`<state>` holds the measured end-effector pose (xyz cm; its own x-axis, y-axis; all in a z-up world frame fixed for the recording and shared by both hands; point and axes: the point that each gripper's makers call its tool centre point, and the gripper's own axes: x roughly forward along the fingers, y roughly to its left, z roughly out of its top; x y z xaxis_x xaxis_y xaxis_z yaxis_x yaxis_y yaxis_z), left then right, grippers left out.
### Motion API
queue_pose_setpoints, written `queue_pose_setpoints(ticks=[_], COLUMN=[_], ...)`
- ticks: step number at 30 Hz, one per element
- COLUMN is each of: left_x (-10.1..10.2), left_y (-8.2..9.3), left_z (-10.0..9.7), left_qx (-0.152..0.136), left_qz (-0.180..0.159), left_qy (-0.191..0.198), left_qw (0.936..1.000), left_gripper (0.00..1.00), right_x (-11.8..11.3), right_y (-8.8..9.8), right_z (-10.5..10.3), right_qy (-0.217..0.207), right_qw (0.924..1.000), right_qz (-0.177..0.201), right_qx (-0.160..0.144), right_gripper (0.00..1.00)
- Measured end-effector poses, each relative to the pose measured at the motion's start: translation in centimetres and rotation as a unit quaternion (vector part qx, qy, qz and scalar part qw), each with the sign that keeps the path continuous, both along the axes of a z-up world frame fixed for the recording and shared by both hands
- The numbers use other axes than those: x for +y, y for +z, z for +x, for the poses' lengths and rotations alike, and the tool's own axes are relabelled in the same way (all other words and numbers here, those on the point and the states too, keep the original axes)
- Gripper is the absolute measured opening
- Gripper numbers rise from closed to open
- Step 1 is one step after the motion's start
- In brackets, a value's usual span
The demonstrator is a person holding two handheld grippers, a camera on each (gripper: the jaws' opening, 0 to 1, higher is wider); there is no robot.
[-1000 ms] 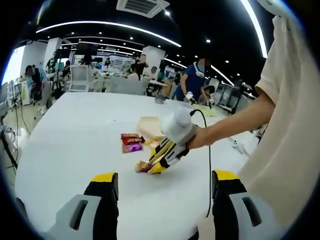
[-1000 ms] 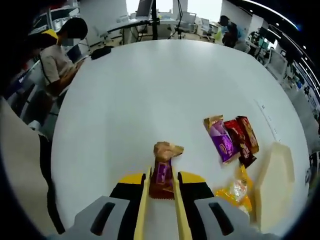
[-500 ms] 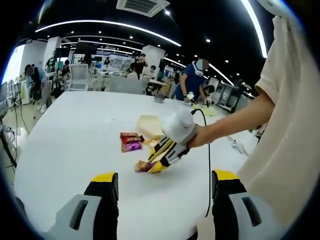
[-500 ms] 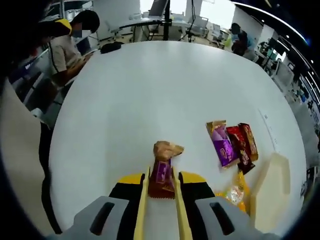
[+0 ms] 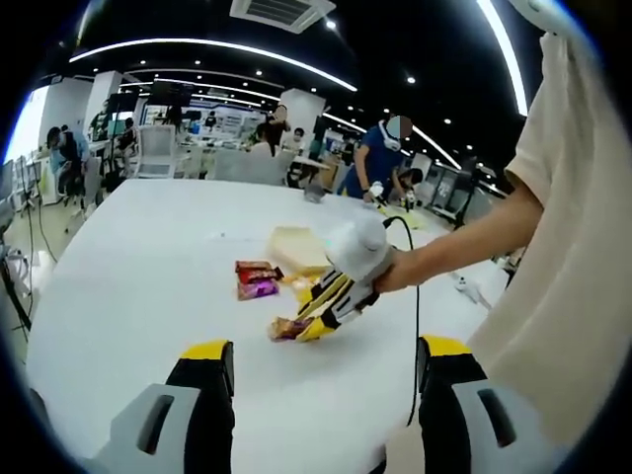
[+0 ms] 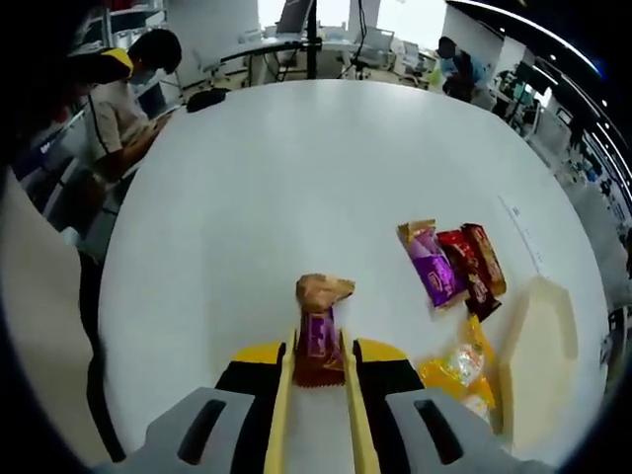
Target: Place the target food into the container with the food tongs after gripping and lifting it, then release it inside without dropping or visibly crushing the food.
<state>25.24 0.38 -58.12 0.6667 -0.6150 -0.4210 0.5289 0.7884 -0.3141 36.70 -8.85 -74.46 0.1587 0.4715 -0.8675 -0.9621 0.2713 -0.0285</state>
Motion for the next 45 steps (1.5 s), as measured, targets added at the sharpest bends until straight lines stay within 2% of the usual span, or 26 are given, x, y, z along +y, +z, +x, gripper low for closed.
queue_pose_setpoints(ticks=[10, 17, 25, 33, 45], left_x=[-0.2, -0.5, -1.2, -1.8, -2.4], left_y=[0.1, 0.3, 0.7, 1.1, 1.5], left_z=[0.0, 0.3, 0.8, 1.1, 0.9], left_qx=[0.000, -0.002, -0.009, -0.018, -0.024], left_qz=[-0.002, -0.007, -0.006, -0.004, -0.003], left_qy=[-0.003, -0.003, -0.015, -0.023, -0.023], left_qw=[1.0000, 1.0000, 0.9998, 0.9996, 0.9994], left_gripper=[0.76, 0.76, 0.76, 0.76, 0.76], right_x=[-0.3, -0.4, -0.6, -1.7, -4.0], right_y=[0.2, 2.0, 4.6, 7.2, 9.3], right_z=[0.0, 0.8, 2.2, 4.3, 7.4], right_qy=[-0.035, -0.060, -0.069, -0.100, -0.126], right_qw=[0.9993, 0.9976, 0.9962, 0.9917, 0.9871], right_qz=[0.000, 0.031, 0.053, 0.076, 0.082], right_qx=[0.012, 0.013, -0.009, -0.027, -0.053], right_gripper=[0.24, 0.24, 0.24, 0.24, 0.24])
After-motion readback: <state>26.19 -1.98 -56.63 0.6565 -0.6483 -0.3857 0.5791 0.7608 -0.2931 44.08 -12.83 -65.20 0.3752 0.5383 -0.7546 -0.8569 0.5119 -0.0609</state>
